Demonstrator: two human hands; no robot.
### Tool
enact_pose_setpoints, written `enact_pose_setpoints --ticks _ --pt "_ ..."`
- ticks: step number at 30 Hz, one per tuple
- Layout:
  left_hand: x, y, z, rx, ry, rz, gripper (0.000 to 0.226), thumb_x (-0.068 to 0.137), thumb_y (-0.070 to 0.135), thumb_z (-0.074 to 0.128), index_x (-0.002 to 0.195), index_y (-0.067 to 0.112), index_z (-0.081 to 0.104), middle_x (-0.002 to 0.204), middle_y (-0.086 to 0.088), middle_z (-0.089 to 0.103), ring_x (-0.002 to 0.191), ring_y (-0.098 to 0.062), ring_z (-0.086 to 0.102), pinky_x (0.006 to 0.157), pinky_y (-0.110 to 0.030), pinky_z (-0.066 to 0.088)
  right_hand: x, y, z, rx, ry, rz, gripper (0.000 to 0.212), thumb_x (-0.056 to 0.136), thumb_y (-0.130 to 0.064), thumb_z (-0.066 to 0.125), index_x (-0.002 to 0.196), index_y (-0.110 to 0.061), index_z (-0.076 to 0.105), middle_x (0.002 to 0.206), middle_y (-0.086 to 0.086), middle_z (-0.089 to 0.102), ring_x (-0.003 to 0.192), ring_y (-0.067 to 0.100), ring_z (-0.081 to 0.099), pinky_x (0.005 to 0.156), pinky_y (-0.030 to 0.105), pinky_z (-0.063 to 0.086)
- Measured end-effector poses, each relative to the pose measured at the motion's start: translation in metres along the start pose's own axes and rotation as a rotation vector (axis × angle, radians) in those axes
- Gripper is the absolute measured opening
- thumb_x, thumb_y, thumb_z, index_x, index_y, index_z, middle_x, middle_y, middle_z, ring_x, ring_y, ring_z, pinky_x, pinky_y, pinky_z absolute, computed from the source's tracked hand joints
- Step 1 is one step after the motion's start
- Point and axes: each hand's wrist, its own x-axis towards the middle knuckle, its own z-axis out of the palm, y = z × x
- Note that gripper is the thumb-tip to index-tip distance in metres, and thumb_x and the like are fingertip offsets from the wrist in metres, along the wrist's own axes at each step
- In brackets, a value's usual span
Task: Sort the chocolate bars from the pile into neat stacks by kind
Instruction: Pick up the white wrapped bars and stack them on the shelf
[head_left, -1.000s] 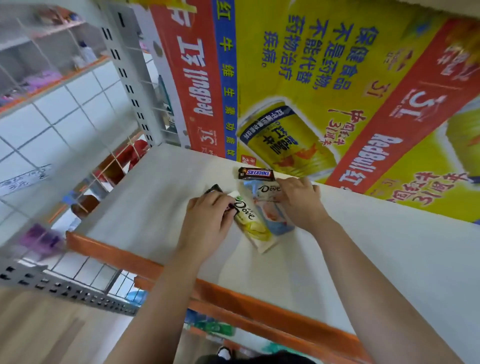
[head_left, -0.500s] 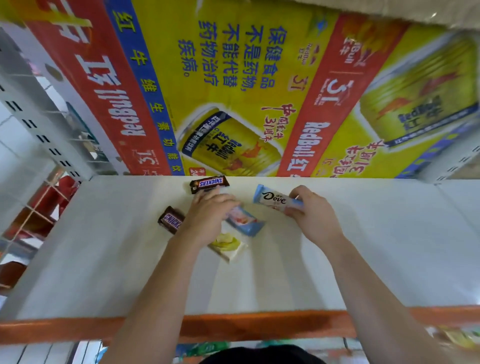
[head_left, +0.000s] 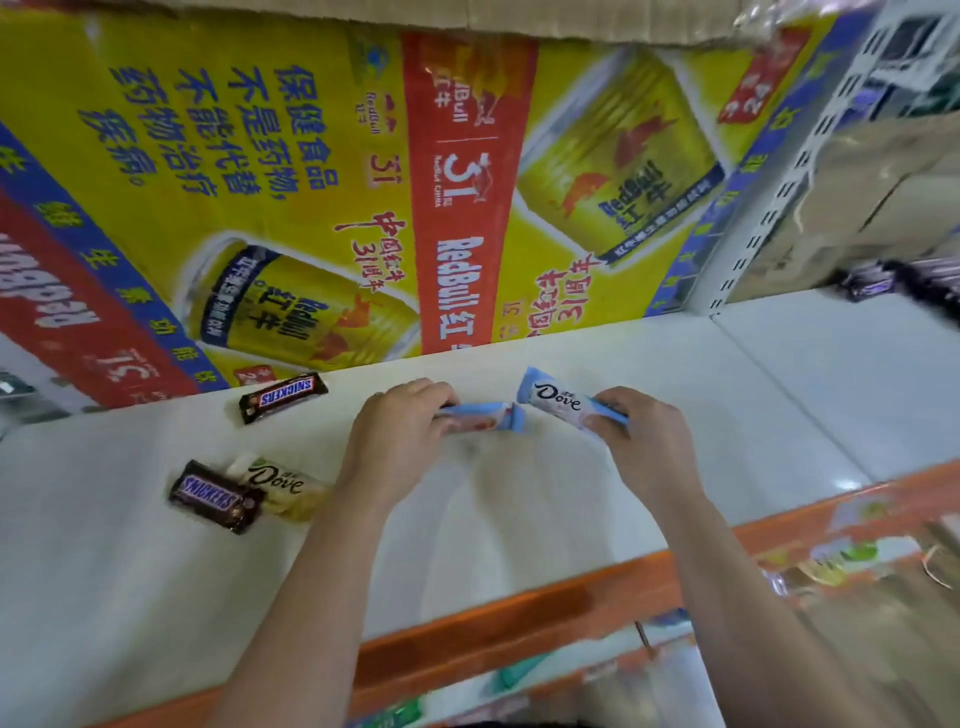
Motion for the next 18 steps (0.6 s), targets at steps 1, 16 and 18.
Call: enact_pose_setpoints --ticks 1,16,18 --pt "0.005 0.014 0.007 0.015 0.007 0.033 0.011 0.086 0.030 0.057 0.089 0.020 0.062 0.086 0.001 0.064 0.083 -0.025 0.060 0.070 -0.038 0.045 -0.001 0.013 -0.010 -0.001 0.031 0.010 0.016 0.084 -0.020 0.067 0.099 -0.016 0.068 0.089 0.008 0.070 0.078 0.031 0.060 0.060 0.031 0.037" --pt "0.091 0.324 0.157 0.014 0.048 0.259 0.011 0.088 0.027 0.051 0.092 0.020 0.059 0.090 0.002 0.066 0.088 -0.026 0.060 0.075 -0.039 0.034 -0.014 0.268 -0.219 -0.004 0.190 0.107 0.017 0.089 -0.018 0.062 0.104 -0.012 0.066 0.095 0.009 0.070 0.086 0.030 0.062 0.065 0.029 0.035" --pt "0.103 0.358 0.176 0.003 0.048 0.309 0.005 0.089 0.024 0.056 0.092 0.021 0.058 0.089 0.003 0.065 0.088 -0.025 0.059 0.075 -0.037 0.030 -0.012 0.299 -0.244 -0.014 0.221 0.135 0.016 0.089 -0.018 0.062 0.103 -0.012 0.065 0.094 0.009 0.070 0.086 0.028 0.063 0.064 0.027 0.032"
